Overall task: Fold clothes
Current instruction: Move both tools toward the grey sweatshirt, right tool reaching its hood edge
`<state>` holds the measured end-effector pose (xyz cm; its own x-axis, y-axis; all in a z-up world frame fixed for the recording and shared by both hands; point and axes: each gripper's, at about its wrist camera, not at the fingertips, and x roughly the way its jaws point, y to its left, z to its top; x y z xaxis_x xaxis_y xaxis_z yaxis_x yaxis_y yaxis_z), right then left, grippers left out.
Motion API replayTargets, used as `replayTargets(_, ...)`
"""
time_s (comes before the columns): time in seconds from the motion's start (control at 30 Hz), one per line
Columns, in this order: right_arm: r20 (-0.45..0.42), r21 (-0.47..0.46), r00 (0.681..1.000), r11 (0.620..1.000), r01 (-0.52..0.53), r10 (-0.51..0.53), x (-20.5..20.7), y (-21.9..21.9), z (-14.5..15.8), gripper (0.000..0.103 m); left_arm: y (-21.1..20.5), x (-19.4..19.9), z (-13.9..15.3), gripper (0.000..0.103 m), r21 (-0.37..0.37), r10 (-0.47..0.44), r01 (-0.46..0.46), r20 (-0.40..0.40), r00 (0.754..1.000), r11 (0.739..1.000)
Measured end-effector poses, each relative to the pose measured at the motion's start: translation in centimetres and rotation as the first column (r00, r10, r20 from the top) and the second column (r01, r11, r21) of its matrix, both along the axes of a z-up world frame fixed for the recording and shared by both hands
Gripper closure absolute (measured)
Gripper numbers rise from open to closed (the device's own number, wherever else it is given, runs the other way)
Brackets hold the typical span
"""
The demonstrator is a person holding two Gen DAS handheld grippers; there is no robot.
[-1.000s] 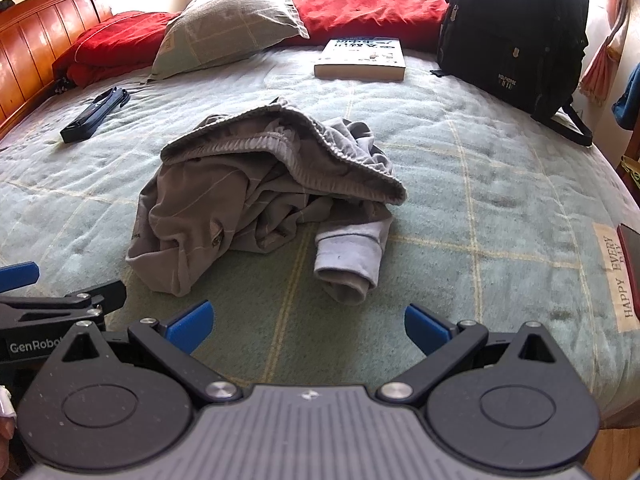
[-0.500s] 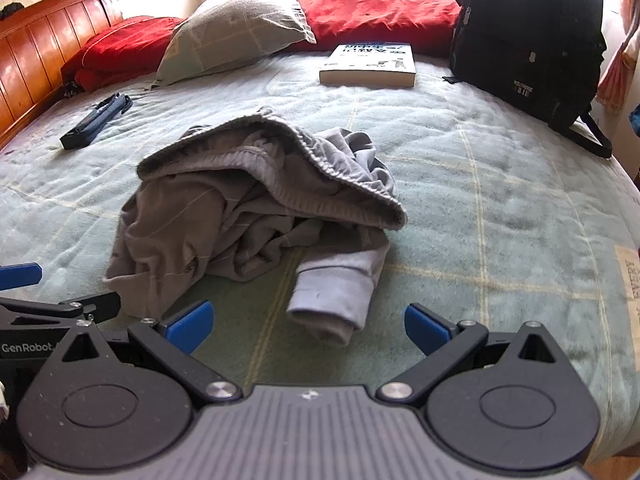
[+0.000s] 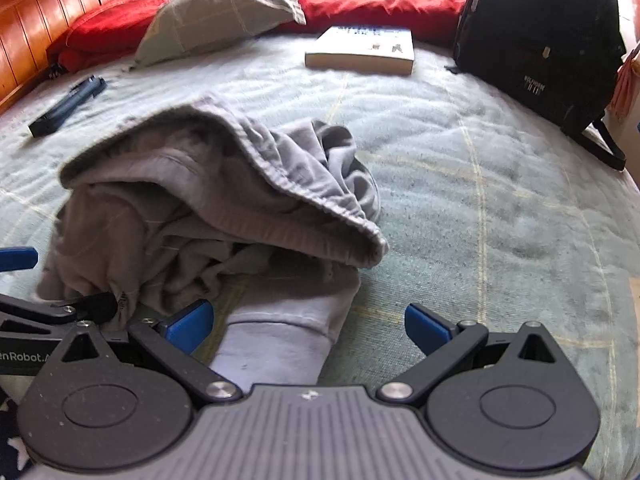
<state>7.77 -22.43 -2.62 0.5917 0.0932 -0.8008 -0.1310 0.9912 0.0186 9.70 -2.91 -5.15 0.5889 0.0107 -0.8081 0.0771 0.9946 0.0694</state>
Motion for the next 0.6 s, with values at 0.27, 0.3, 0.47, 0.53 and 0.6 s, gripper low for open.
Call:
replayTargets(0.27,0.033,-0.041,0.995,0.995,-0.091,0.092,-0.4,-0.3,-2.5,0.0,0.8,-0.3,-1.6,0.0,-0.063,-0.062,0.065,0.049,0.997,0.996)
replayTargets(0.3,0.033,-0.035,0.994,0.994,-0.1,0.101,-0.4,-0.5,-2.6,0.0,1.1,-0.4,-1.8,0.0,-0.069,-0.072,0.076,0.063,0.995,0.995)
replayTargets(0.47,0.054,-0.029,0.984,0.985,-0.169,0.171,-0.7,-1.2,-2.8,0.0,1.4,-1.2,-2.1,0.0,-0.062,-0.117,0.124,0.109,0.987,0.99)
replayTargets(0.53,0.053,-0.038,0.981,0.982,-0.184,0.186,-0.7,-1.3,-2.3,0.0,1.0,-1.4,-1.8,0.0,-0.029,-0.137,0.141,0.114,0.984,0.99)
replayTargets(0.6,0.059,-0.048,0.979,0.98,-0.194,0.197,-0.8,-1.4,-1.5,0.0,0.6,-1.7,-1.2,0.0,0.015,-0.171,0.17,0.12,0.978,0.985)
